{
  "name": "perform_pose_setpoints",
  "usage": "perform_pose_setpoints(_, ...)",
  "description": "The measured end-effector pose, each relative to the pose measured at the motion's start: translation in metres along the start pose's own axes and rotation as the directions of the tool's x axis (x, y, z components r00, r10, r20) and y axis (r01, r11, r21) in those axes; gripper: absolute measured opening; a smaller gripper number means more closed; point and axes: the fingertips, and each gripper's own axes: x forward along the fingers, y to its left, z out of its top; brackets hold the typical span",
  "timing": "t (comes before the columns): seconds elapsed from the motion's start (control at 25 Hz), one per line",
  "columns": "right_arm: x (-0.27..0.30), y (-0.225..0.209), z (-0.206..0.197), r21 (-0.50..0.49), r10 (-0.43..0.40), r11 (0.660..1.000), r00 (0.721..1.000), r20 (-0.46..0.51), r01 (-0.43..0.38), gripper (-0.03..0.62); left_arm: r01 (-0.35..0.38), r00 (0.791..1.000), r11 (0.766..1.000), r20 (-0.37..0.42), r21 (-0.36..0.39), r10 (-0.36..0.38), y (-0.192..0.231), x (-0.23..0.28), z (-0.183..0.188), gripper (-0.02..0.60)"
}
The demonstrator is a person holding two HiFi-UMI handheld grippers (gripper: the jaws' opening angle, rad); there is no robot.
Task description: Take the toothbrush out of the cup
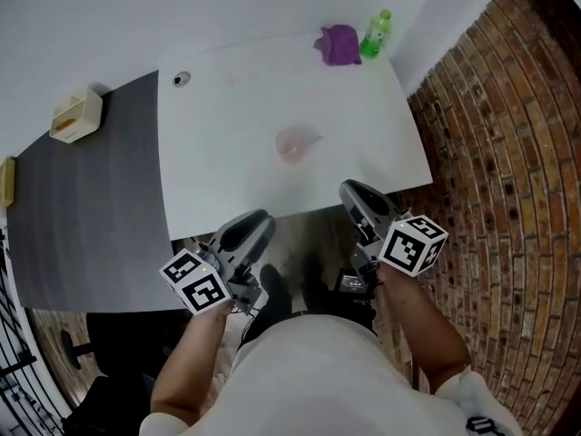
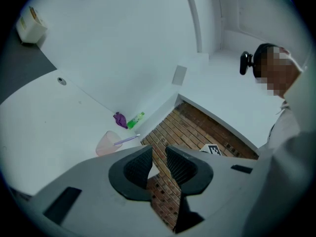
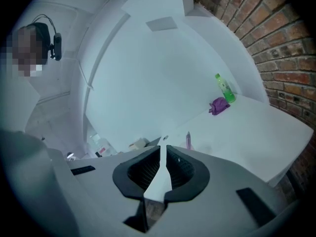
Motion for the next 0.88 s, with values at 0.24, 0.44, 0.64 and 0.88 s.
perform_pose_setpoints(0.24,0.022,-0.016,0.003,-0.012,-0.039,0.999,0.999,-0.017,0.038,0.017,-0.033,0.999,0.999,-0.021,-0.002,0.033,0.02,0.015,-0.001,0.079)
perform_pose_setpoints(0.44,0.038,-0.028,0.0,-0.022,-0.069,0.997,0.997,-0.028,0.069,0.018,-0.044,0.998,0.999,-0.054,0.001,0.044,0.034,0.025,-0.004,0.081)
perform_pose_setpoints(0.64,0.053,-0.037,-0.004,-0.033,-0.092,0.995,0.995,-0.044,0.09,0.02,-0.053,0.996,0.999,-0.069,0.006,0.054,0.045,0.033,-0.005,0.083)
perform_pose_setpoints(0.88,0.071,-0.046,-0.011,-0.034,-0.125,0.992,0.99,-0.071,0.123,0.067,-0.07,0.995,0.998,-0.065,-0.01,0.069,0.056,0.04,-0.004,0.083)
